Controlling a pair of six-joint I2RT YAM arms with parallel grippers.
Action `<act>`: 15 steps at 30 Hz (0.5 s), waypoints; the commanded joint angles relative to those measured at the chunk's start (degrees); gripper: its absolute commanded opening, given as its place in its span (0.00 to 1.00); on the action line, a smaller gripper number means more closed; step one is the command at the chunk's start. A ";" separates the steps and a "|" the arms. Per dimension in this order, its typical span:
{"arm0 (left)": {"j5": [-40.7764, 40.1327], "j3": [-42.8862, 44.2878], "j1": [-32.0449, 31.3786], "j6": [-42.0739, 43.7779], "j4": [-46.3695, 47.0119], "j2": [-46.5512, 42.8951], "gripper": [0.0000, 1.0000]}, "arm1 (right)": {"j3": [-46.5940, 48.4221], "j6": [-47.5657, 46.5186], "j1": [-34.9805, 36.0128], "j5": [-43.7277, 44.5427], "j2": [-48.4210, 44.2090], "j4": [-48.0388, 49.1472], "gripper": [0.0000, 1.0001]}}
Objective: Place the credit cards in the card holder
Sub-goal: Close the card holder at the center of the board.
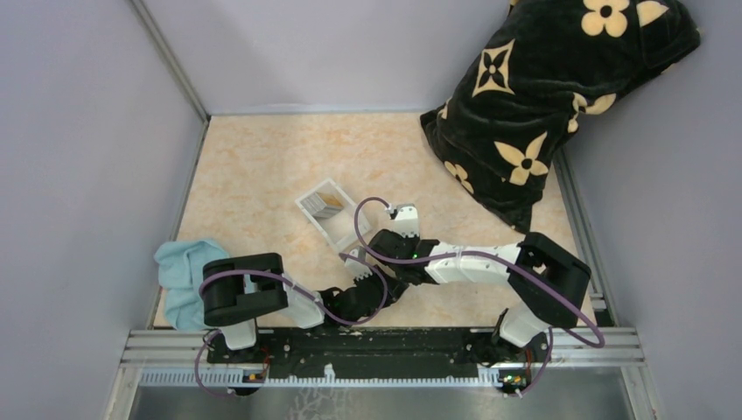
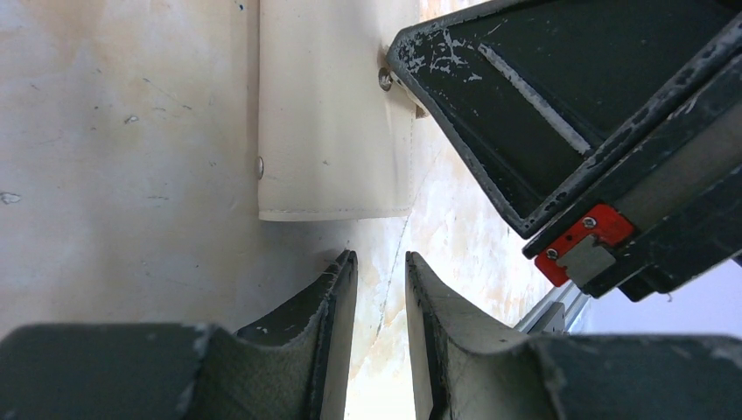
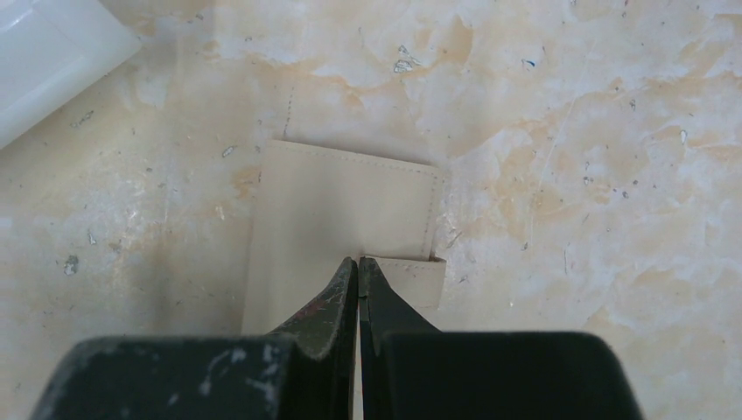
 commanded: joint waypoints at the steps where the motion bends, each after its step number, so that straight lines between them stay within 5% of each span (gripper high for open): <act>1: 0.01 -2.30 -0.05 1.48 -10.41 2.24 0.36 | -0.86 1.34 0.84 0.01 -2.03 2.98 0.00; 15: 0.04 -1.91 -0.05 1.85 -10.40 2.37 0.36 | -2.72 3.17 1.98 1.48 -1.72 3.75 0.00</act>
